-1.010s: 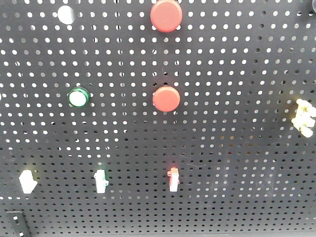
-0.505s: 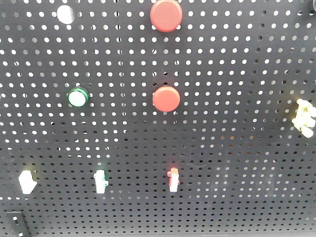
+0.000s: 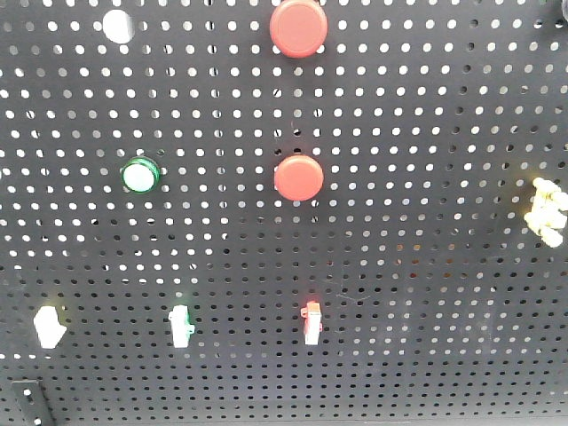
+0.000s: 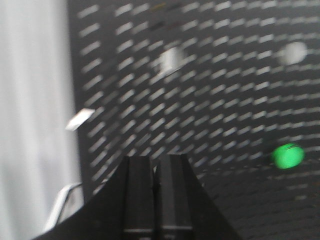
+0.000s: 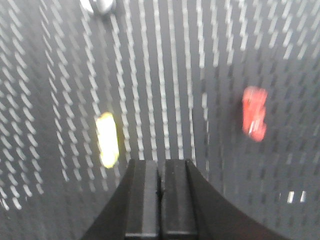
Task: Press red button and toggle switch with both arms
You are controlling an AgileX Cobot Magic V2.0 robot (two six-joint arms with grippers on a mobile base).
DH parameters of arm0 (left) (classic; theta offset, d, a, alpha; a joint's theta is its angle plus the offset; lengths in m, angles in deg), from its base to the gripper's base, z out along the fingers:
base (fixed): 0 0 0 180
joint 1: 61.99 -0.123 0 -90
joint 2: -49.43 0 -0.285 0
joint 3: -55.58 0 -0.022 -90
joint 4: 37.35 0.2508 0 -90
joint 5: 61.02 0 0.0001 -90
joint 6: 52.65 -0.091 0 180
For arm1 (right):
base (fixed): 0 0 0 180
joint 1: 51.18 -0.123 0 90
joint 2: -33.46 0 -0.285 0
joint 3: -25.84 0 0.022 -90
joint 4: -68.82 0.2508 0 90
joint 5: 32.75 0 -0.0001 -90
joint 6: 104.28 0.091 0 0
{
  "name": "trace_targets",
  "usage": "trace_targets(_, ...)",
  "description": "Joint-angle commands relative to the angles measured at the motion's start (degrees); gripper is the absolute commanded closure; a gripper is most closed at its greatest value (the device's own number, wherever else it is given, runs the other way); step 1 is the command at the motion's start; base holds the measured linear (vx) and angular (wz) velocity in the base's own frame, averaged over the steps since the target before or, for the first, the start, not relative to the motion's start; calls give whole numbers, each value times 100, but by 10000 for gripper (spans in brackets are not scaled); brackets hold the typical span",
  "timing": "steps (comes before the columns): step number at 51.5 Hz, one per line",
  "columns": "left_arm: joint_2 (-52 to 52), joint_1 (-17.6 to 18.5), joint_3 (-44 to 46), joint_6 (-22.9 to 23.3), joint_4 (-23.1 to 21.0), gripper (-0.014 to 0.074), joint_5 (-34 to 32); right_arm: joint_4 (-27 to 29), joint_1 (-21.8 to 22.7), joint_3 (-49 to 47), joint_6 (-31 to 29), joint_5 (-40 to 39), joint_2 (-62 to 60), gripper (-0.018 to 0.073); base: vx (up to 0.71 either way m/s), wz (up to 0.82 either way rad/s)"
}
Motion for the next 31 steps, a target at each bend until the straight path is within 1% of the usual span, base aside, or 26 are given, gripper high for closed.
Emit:
trace_targets(1,-457,166,708,-2033,-1698,595,215,2,23,-190,-49,-421,167,559,0,0)
trace_targets(2,-561,190,828,-2482,-2038,595,407,2,23,-190,-49,-421,186,559,0,0)
trace_targets(3,-632,204,905,-2768,-2259,595,540,2,23,-190,-49,-427,195,559,0,0)
trace_targets(4,-738,218,1017,-3176,-2573,595,753,2,23,-190,-49,-427,195,559,0,0)
trace_targets(5,-873,225,1126,-3666,-2872,595,978,2,23,-190,-49,-427,195,559,0,0)
trace_targets(6,-942,224,1231,-3878,-3140,595,1122,2,23,-190,-49,-427,195,559,0,0)
trace_targets(7,-1046,231,1298,-4168,-3303,595,1329,2,23,-190,-49,-427,195,559,0,0)
trace_targets(9,-1212,238,1461,-4575,-3652,595,1637,2,23,-190,-49,-427,195,559,0,0)
trace_targets(12,-1436,260,1748,-4975,-4073,595,2037,2,23,-190,-49,-427,195,559,0,0)
trace_targets(16,-1724,260,2093,-5061,-4346,595,2272,2,23,-190,-49,-427,195,559,0,0)
trace_targets(21,-2012,273,2488,-5061,-4500,595,2448,2,23,-190,-49,-427,195,559,0,0)
trace_targets(24,-2171,343,2699,-5097,-4620,595,2483,2,23,-190,-49,-427,195,559,0,0)
trace_targets(31,-2517,609,3127,-5168,-4624,595,2584,2,23,-190,-49,-427,195,559,0,0)
